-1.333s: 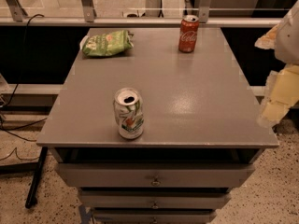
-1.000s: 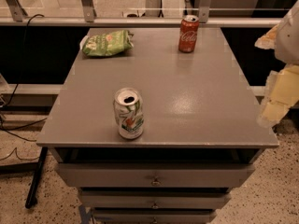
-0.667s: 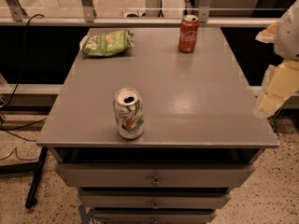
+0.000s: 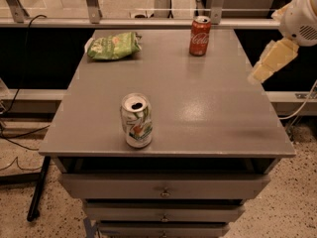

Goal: Move coke can near 7up can

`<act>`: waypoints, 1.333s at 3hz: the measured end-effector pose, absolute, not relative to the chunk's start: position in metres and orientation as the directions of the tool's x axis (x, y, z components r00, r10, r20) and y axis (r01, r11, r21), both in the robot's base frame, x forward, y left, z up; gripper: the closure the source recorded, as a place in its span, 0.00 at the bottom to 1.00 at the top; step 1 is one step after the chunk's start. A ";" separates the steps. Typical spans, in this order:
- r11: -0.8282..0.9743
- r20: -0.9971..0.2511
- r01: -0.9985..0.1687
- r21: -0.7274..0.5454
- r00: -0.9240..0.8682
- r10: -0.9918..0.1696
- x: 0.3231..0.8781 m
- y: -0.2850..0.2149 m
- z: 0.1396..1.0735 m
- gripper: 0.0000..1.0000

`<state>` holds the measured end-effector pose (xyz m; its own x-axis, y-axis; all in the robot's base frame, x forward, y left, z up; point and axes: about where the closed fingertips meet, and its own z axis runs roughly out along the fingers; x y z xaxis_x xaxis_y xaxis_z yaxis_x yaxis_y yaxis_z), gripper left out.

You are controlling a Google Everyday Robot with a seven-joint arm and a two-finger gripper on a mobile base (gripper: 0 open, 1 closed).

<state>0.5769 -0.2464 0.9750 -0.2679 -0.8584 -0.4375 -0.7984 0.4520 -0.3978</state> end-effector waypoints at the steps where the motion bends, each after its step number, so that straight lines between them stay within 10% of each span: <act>1: 0.508 -0.540 -0.761 -0.404 -0.250 -0.804 0.637 -0.245 0.972 0.00; 4: 0.664 -0.793 -0.719 -0.205 -0.275 -0.543 0.771 -0.228 0.919 0.00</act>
Offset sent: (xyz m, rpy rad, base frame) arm 0.1864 -0.0002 -0.0231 0.3661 -0.1630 -0.0853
